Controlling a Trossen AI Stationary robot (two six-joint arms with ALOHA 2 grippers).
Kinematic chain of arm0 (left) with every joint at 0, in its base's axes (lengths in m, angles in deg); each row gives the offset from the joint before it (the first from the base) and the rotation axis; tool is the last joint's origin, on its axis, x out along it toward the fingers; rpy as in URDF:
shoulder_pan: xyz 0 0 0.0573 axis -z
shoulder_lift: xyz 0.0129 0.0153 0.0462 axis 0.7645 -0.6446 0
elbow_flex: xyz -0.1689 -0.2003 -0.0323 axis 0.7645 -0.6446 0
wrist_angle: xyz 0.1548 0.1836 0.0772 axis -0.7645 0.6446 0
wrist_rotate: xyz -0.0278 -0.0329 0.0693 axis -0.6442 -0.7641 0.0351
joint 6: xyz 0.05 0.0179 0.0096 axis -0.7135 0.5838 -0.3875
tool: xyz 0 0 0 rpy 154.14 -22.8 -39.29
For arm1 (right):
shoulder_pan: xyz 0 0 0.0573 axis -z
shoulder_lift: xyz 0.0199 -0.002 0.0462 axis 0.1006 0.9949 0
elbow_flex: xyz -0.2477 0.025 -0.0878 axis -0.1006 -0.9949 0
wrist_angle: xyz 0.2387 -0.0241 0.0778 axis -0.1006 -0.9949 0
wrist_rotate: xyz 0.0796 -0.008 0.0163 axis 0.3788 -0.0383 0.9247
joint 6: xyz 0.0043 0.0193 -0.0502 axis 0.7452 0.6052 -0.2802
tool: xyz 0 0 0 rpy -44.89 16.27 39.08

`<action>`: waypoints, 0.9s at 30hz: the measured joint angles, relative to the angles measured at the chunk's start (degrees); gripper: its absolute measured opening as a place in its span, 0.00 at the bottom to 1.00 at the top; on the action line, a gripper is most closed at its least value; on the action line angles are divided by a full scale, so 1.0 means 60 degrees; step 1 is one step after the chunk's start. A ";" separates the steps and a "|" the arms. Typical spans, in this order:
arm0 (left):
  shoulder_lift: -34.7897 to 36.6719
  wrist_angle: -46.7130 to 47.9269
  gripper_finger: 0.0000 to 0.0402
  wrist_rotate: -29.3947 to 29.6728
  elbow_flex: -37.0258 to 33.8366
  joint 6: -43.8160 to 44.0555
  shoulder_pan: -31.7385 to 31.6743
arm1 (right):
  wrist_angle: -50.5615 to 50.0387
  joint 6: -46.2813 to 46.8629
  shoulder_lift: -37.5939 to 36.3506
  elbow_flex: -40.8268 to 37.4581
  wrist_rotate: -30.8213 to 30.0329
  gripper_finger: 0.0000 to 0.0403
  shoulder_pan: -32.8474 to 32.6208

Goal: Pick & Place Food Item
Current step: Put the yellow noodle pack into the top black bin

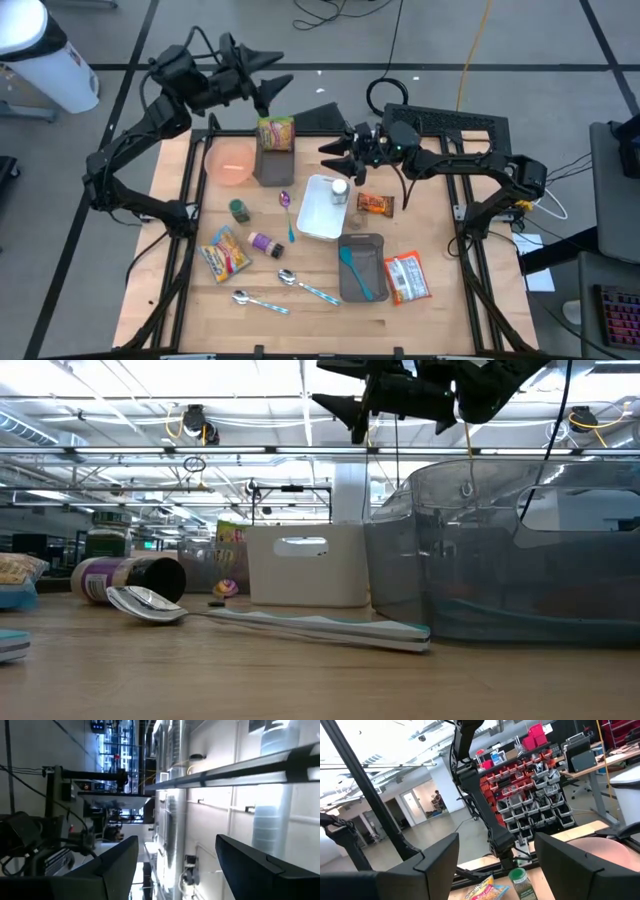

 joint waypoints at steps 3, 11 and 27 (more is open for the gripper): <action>0.0000 0.0006 0.67 0.0232 0.0000 0.0420 0.0000 | 0.0105 0.0152 0.0000 0.0000 0.0006 0.62 -0.0001; 0.0000 0.0011 0.67 0.0741 0.0000 0.0760 0.0000 | 0.0467 0.0414 0.0000 0.0007 0.0004 0.62 -0.0005; 0.0000 0.0215 0.68 0.0781 0.0000 -0.4883 0.0000 | 0.3611 0.5203 0.0004 0.0012 0.0251 0.62 0.0067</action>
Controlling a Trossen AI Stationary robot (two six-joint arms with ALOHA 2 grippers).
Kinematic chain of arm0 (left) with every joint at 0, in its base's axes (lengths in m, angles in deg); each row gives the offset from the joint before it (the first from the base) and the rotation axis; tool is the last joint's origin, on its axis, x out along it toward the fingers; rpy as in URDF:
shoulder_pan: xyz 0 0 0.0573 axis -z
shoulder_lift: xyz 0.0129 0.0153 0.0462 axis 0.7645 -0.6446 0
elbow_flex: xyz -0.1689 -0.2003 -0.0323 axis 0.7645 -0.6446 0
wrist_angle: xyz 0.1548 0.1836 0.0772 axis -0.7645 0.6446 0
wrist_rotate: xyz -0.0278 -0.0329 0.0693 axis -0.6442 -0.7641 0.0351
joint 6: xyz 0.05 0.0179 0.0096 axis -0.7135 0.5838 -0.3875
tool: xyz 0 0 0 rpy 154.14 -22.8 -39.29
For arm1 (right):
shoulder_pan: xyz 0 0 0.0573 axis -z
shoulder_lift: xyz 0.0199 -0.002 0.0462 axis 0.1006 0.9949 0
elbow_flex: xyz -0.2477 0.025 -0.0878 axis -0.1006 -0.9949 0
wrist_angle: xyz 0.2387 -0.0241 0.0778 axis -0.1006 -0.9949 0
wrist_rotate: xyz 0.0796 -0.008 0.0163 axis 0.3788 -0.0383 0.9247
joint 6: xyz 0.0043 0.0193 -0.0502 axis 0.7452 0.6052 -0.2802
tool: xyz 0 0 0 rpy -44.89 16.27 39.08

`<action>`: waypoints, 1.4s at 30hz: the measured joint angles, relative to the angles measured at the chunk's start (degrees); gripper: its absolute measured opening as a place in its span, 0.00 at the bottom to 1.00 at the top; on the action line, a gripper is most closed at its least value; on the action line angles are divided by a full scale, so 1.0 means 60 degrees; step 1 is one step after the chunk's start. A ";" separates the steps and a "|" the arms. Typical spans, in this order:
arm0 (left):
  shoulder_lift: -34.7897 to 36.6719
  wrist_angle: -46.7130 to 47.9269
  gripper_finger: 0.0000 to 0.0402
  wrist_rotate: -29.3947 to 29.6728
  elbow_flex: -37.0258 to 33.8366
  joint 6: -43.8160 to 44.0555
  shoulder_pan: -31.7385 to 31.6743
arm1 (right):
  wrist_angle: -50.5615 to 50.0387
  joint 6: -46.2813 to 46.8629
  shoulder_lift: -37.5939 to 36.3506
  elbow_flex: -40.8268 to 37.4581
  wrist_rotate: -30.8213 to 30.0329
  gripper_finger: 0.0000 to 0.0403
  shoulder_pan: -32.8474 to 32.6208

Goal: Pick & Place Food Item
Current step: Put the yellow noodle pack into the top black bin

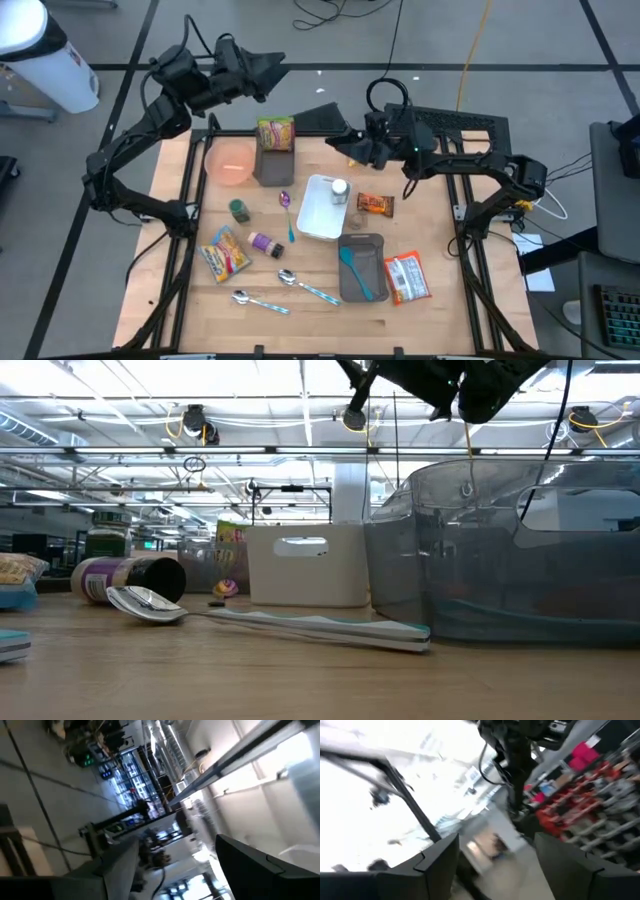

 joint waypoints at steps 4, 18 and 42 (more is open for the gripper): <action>0.0000 0.0005 0.67 -0.0280 0.0000 -0.1855 0.0000 | 0.0857 0.1464 0.0000 -0.0001 -0.0151 0.62 0.0005; 0.0000 0.0792 0.68 -0.0452 0.0000 -0.4824 0.0018 | 0.3441 0.4035 0.0000 0.0002 -0.1294 0.62 0.0005; 0.0000 0.1781 0.68 -0.0530 0.0000 -0.6606 0.0018 | 0.3593 0.4096 -0.0004 0.2326 0.1326 0.62 0.0054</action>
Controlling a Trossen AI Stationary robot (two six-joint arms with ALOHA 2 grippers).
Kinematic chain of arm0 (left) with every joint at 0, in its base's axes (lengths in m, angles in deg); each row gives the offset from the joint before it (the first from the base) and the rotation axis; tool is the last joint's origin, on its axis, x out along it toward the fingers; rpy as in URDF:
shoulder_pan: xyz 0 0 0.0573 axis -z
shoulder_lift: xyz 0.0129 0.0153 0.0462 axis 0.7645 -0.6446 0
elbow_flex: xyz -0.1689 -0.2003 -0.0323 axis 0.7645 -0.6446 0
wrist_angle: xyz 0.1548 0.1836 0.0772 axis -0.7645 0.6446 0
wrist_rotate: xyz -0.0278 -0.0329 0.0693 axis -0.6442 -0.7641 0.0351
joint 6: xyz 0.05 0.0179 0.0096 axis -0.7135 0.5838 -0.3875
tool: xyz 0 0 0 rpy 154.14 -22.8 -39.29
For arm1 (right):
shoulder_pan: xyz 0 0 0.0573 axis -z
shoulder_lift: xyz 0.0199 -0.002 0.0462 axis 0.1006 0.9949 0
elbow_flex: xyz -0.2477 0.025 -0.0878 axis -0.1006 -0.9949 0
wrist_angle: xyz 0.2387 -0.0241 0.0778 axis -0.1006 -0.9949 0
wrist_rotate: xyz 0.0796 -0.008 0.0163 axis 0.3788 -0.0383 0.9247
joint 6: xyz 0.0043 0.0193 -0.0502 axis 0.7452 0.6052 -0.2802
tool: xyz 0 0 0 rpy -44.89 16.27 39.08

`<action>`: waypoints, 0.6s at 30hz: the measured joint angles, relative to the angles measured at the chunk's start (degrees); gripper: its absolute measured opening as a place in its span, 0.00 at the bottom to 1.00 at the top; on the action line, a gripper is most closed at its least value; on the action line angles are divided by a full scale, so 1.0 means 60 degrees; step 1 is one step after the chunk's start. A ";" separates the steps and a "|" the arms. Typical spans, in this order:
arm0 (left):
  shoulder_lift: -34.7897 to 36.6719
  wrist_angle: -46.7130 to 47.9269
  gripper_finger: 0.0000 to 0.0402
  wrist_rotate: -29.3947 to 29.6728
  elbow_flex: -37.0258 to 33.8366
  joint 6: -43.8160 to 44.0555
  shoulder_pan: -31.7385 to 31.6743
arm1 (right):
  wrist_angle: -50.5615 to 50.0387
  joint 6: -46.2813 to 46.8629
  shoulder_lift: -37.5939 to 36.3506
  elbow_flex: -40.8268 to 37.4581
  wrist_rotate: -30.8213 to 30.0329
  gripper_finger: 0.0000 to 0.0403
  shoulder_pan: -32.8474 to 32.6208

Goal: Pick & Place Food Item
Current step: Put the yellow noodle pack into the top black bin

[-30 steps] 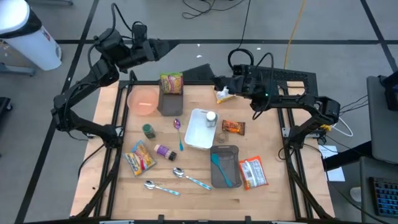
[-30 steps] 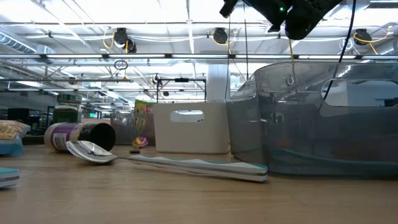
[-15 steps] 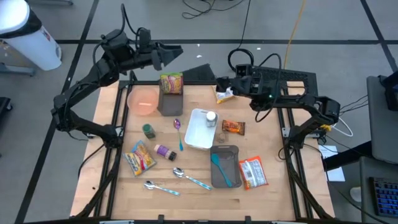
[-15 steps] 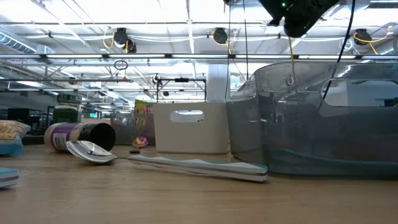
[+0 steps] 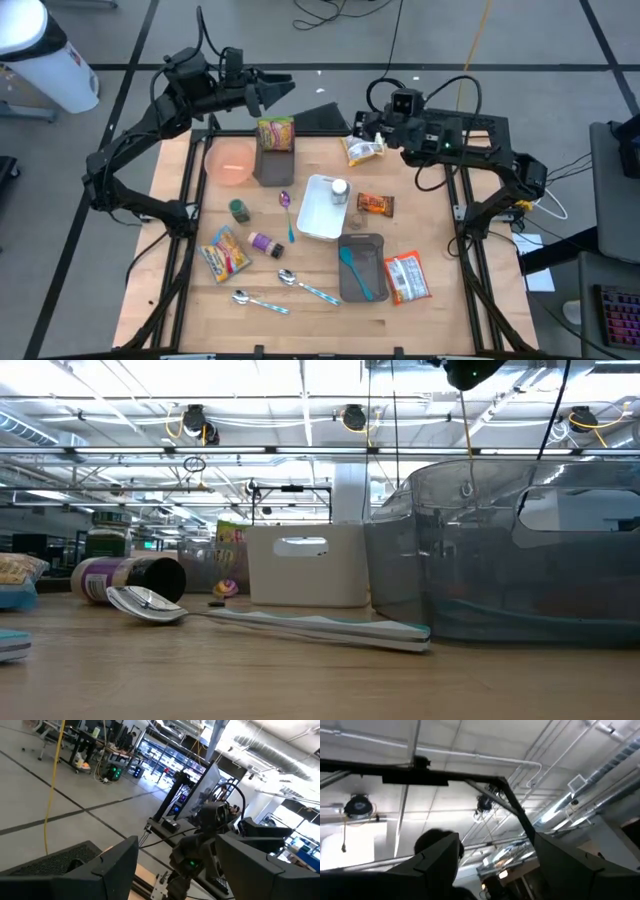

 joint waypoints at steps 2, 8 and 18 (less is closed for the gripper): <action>0.0000 0.0004 0.67 -0.0187 0.0000 -0.0032 0.0000 | -0.0029 -0.0025 0.0000 -0.0004 -0.0707 0.62 0.0067; 0.0000 0.0018 0.68 -0.0658 0.0000 0.0111 0.0000 | -0.1351 -0.0549 -0.0001 -0.0058 -0.2702 0.62 0.0419; 0.0000 0.0076 0.67 -0.0892 0.0000 0.0394 0.0001 | -0.3192 -0.2519 0.0007 -0.0069 -0.3144 0.62 0.0714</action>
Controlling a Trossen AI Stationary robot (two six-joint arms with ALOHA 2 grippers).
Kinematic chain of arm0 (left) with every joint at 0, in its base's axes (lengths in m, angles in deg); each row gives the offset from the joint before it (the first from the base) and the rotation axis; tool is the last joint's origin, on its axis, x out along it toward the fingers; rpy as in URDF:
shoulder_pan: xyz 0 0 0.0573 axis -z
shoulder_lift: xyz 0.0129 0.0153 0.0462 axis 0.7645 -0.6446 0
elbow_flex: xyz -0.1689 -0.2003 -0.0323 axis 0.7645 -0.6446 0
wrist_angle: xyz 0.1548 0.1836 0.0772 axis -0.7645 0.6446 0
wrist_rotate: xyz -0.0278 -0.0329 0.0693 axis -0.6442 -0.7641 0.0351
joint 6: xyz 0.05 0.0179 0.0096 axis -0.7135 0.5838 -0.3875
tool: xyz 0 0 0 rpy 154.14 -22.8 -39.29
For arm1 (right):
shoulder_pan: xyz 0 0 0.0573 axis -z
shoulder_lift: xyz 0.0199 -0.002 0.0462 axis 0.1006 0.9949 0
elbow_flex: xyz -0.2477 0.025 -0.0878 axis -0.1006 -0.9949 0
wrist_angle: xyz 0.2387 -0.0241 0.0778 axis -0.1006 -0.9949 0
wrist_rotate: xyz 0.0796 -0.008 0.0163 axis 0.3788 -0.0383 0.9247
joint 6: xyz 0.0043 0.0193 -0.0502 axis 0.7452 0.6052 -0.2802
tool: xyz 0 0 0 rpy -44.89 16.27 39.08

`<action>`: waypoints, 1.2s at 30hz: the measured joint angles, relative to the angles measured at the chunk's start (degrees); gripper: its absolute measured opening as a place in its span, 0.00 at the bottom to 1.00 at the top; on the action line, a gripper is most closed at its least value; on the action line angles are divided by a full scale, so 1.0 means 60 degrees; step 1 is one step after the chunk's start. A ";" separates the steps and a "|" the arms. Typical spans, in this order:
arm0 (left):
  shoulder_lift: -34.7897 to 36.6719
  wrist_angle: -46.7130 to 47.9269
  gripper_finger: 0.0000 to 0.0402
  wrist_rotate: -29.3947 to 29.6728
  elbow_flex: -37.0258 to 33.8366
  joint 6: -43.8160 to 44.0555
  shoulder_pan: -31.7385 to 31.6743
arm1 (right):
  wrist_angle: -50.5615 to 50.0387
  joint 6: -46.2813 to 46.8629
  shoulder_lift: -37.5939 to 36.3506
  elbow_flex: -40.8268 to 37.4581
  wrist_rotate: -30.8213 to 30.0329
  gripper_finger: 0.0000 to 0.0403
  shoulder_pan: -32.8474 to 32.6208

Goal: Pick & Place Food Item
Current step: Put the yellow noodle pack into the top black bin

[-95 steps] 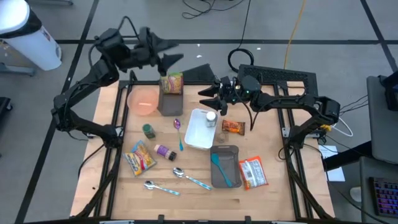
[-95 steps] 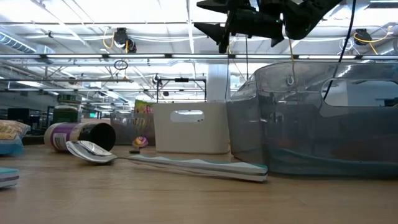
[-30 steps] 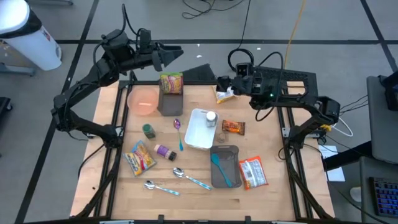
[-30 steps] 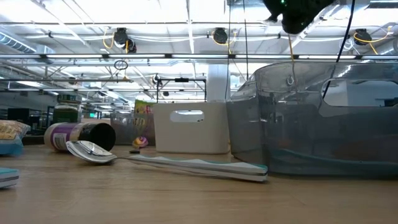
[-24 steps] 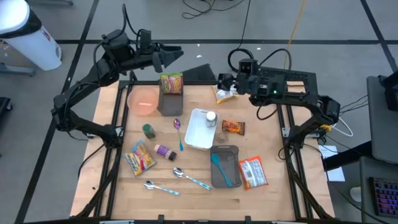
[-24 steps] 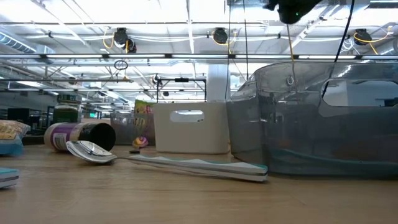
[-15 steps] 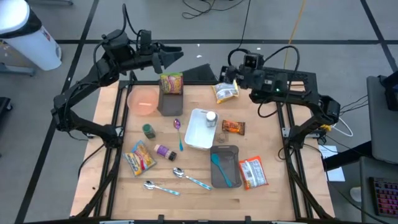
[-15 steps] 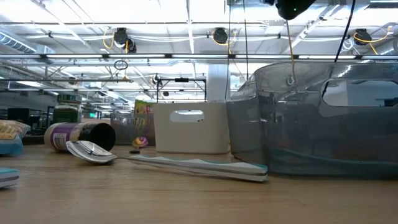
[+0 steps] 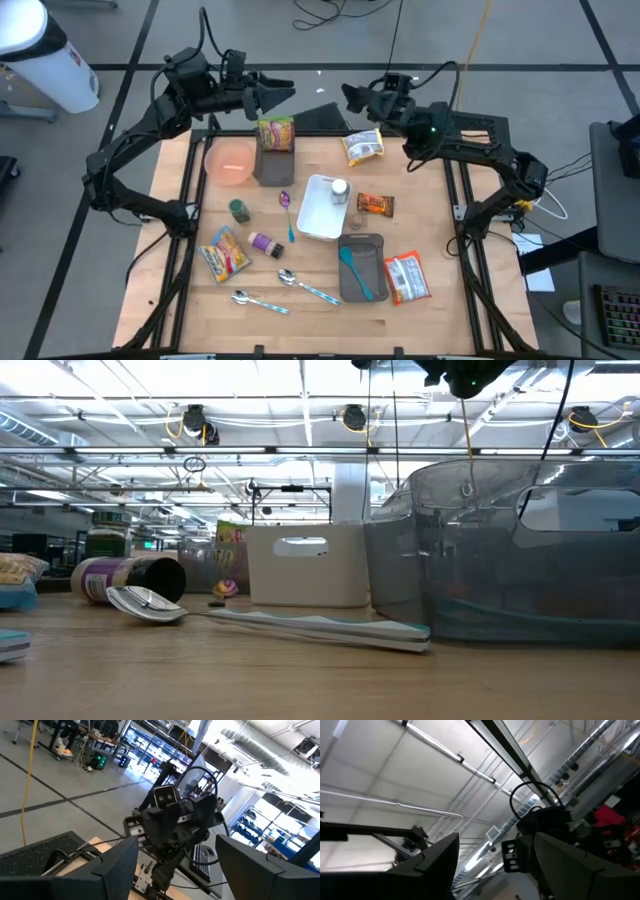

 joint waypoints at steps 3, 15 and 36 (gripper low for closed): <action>0.0000 0.0004 0.67 -0.0013 0.0000 -0.0028 0.0002 | -0.0094 -0.0849 0.0000 0.0000 0.0056 0.62 0.0109; 0.0000 0.0363 0.67 -0.0011 0.0000 -0.0172 0.0000 | -0.4361 -0.6967 -0.0424 0.0000 0.1018 0.62 0.0810; 0.0000 0.0375 0.67 -0.0009 0.0000 0.0294 0.0001 | -0.7580 -1.9202 -0.1750 0.0000 -0.0029 0.62 0.0476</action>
